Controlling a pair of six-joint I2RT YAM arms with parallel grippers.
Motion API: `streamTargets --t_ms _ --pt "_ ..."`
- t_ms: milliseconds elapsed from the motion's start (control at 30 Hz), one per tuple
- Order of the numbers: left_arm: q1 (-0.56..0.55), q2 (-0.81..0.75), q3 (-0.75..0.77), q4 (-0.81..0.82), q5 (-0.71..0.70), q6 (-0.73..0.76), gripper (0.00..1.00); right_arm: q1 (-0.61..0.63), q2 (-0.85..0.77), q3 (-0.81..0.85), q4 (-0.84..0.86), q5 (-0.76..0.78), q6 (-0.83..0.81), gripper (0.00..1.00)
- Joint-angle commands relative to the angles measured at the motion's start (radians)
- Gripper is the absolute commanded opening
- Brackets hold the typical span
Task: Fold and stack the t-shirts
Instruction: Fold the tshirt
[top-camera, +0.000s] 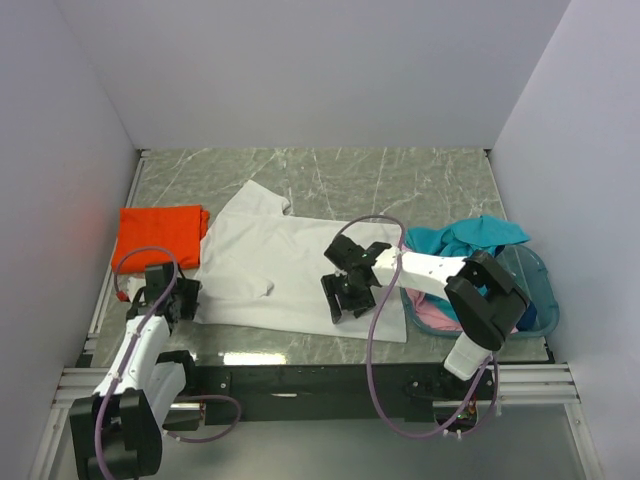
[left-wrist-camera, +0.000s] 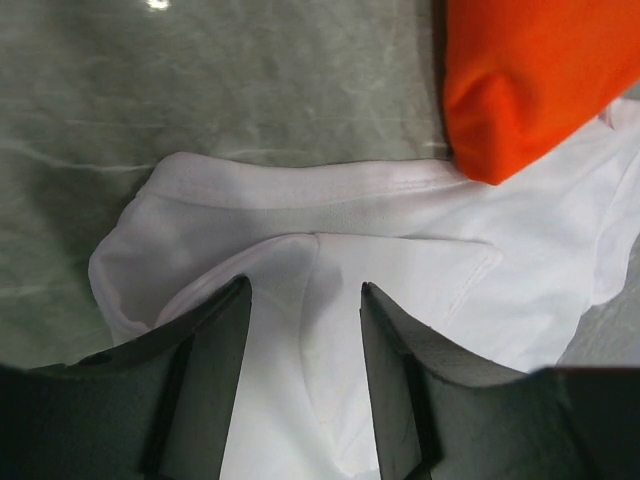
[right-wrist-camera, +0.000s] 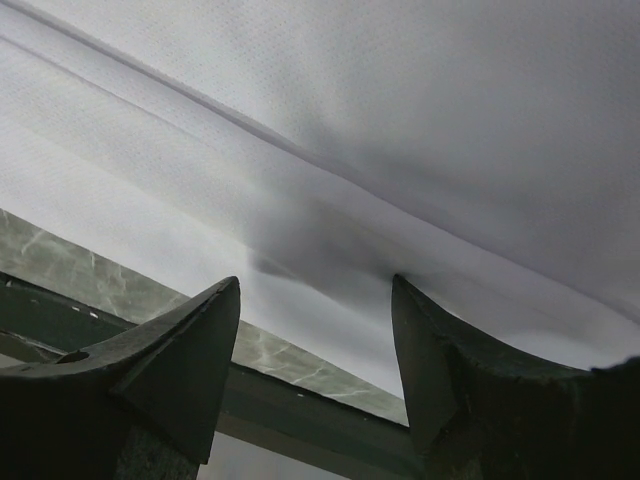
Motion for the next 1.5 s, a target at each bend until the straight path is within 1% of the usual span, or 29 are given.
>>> streamTargets --t_ms 0,133,233,333,367,433,533,600,667,733,767,800,867,967,1067,1100,1167,1267,1467 --pt "0.008 -0.008 0.025 -0.173 -0.079 -0.006 0.55 0.048 -0.002 -0.035 -0.043 -0.017 0.014 0.69" --pt "0.005 -0.004 0.095 -0.173 -0.095 0.022 0.57 0.062 -0.042 0.009 -0.09 0.015 0.027 0.69" --pt "-0.004 0.011 0.156 -0.139 -0.119 0.072 0.58 0.062 -0.082 0.071 -0.139 0.069 0.033 0.69" --pt "-0.044 0.049 0.236 -0.106 -0.167 0.123 0.59 0.06 -0.096 0.143 -0.174 0.12 0.03 0.7" --pt "-0.078 0.075 0.256 -0.093 -0.176 0.137 0.59 0.059 -0.095 0.169 -0.176 0.126 0.027 0.7" --pt "-0.11 0.106 0.305 -0.031 -0.179 0.183 0.59 0.059 -0.082 0.187 -0.168 0.146 0.024 0.7" --pt "-0.158 0.193 0.336 0.055 -0.11 0.242 0.6 0.048 -0.046 0.203 -0.133 0.169 0.028 0.7" --pt "-0.199 0.267 0.336 0.146 -0.047 0.259 0.59 0.048 -0.02 0.195 -0.09 0.195 0.027 0.7" --pt "-0.254 0.326 0.329 0.23 -0.024 0.258 0.58 0.048 0.007 0.183 -0.057 0.209 0.024 0.7" --pt "-0.293 0.364 0.321 0.279 -0.009 0.255 0.58 0.048 0.025 0.178 -0.012 0.21 0.022 0.7" --pt "-0.296 0.402 0.316 0.325 0.005 0.252 0.58 0.048 0.042 0.178 -0.003 0.209 0.02 0.7" --pt "-0.299 0.423 0.307 0.345 0.046 0.252 0.57 0.048 0.05 0.177 0.012 0.206 0.022 0.7" --pt "-0.3 0.474 0.299 0.385 0.079 0.246 0.58 0.048 0.068 0.166 0.028 0.189 0.023 0.7" --pt "-0.3 0.523 0.281 0.392 0.088 0.241 0.57 0.048 0.085 0.142 0.059 0.173 0.025 0.7" --pt "-0.3 0.546 0.247 0.385 0.082 0.223 0.52 0.048 0.099 0.114 0.076 0.175 0.027 0.69" --pt "-0.3 0.545 0.228 0.373 0.077 0.214 0.49 0.048 0.102 0.108 0.082 0.151 0.027 0.69" --pt "-0.3 0.537 0.209 0.347 0.054 0.188 0.47 0.051 0.102 0.088 0.083 0.138 0.028 0.69" --pt "-0.3 0.491 0.175 0.297 0.011 0.157 0.45 0.062 0.091 0.065 0.086 0.123 0.031 0.69" --pt "-0.3 0.364 0.129 0.194 -0.053 0.125 0.46 0.091 0.068 0.042 0.066 0.109 0.043 0.68"
